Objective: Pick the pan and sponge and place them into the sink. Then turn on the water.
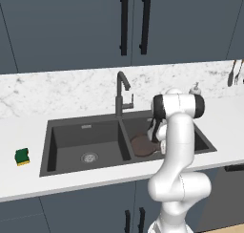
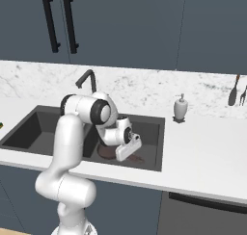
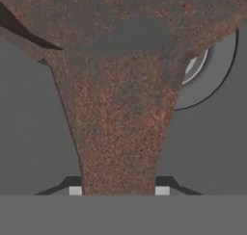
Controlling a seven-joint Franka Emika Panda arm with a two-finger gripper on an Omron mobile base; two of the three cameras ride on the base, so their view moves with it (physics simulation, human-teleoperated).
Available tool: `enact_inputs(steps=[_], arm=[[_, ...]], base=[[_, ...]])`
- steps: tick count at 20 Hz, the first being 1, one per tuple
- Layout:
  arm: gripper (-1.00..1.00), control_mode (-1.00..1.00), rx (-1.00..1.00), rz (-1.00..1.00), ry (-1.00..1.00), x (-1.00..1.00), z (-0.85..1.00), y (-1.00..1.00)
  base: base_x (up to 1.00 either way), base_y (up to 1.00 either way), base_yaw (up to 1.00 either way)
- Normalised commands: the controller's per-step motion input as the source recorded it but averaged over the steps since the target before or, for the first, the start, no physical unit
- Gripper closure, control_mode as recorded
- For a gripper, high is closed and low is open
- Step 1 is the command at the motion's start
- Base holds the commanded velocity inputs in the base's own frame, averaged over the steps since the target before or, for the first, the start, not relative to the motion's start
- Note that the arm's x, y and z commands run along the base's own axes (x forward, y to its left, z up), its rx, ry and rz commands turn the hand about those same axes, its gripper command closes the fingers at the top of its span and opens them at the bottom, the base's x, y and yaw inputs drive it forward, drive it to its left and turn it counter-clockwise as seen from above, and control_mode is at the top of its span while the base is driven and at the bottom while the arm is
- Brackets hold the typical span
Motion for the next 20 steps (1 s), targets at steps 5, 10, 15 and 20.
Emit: enact_inputs(steps=[5, 10, 15, 20], arm=[[-1.0, -1.0, -0.03, 0.0, 0.07, 0.0, -0.07, 0.07], [-1.0, -1.0, 0.0, 0.0, 0.0, 0.0, 0.15, 0.0], [-1.0, -1.0, 0.0, 0.03, -0.01, 0.0, 0.36, 0.0], [-1.0, -1.0, 0.01, 0.1, -0.04, -0.19, 0.67, 0.01]], base=[[0.0, 0.0, 0.0], [0.0, 0.0, 0.0], [0.0, 0.0, 0.0], [0.0, 0.0, 0.0]])
